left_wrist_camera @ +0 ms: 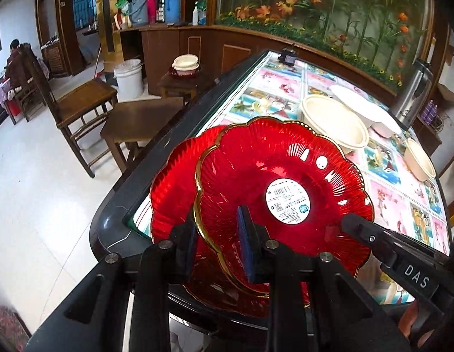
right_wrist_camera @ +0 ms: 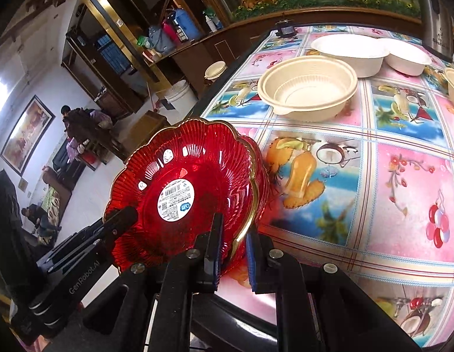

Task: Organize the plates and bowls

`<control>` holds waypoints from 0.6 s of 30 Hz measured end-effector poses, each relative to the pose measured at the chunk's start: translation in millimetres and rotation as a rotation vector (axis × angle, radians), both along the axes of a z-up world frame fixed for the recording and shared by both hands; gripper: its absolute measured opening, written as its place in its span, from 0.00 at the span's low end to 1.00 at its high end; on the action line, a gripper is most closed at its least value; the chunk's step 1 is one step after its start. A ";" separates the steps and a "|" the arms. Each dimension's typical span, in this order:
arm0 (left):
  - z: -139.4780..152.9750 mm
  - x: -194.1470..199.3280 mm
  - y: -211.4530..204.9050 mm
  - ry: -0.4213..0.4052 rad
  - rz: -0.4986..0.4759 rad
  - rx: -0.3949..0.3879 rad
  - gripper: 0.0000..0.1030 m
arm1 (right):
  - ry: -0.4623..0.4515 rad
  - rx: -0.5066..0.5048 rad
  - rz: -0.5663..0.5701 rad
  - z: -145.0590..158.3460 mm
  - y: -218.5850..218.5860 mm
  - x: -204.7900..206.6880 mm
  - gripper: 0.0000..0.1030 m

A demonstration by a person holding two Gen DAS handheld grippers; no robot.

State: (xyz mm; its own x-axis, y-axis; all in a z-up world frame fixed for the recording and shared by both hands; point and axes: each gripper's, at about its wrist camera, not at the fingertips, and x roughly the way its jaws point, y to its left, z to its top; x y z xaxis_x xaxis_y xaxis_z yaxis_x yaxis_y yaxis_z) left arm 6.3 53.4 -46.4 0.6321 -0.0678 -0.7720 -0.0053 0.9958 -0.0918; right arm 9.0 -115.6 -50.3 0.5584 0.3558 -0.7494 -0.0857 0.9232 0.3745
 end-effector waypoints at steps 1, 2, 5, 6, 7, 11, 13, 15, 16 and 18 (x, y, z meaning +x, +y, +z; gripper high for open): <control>-1.6 1.5 0.5 0.007 0.004 0.000 0.22 | -0.003 -0.010 0.002 -1.3 2.2 0.8 0.13; -3.3 4.3 1.8 0.014 0.009 0.000 0.22 | -0.005 -0.017 0.004 -2.1 3.8 1.5 0.13; -7.0 4.9 7.7 0.031 0.028 -0.008 0.23 | -0.014 -0.058 0.023 -3.3 11.4 4.9 0.16; -6.6 4.1 9.8 0.030 0.037 -0.006 0.23 | -0.022 -0.077 0.034 -3.1 14.4 4.8 0.17; -4.3 2.7 13.0 0.018 0.054 0.005 0.23 | -0.031 -0.095 0.046 -1.4 16.2 4.9 0.17; 10.1 -3.3 24.0 -0.054 0.122 0.045 0.53 | -0.109 -0.124 0.038 12.0 4.1 0.0 0.30; 17.4 -6.4 26.8 -0.092 0.147 0.049 0.61 | -0.130 -0.077 0.019 16.6 -9.6 -0.3 0.34; 24.1 -8.2 27.0 -0.122 0.155 0.045 0.62 | -0.143 -0.046 -0.015 20.0 -25.6 0.7 0.34; 26.4 -7.7 25.7 -0.126 0.151 0.039 0.63 | -0.144 -0.042 -0.042 20.1 -35.7 1.8 0.35; 29.4 -6.1 20.9 -0.126 0.140 0.029 0.63 | -0.131 -0.025 -0.083 16.6 -54.6 5.0 0.35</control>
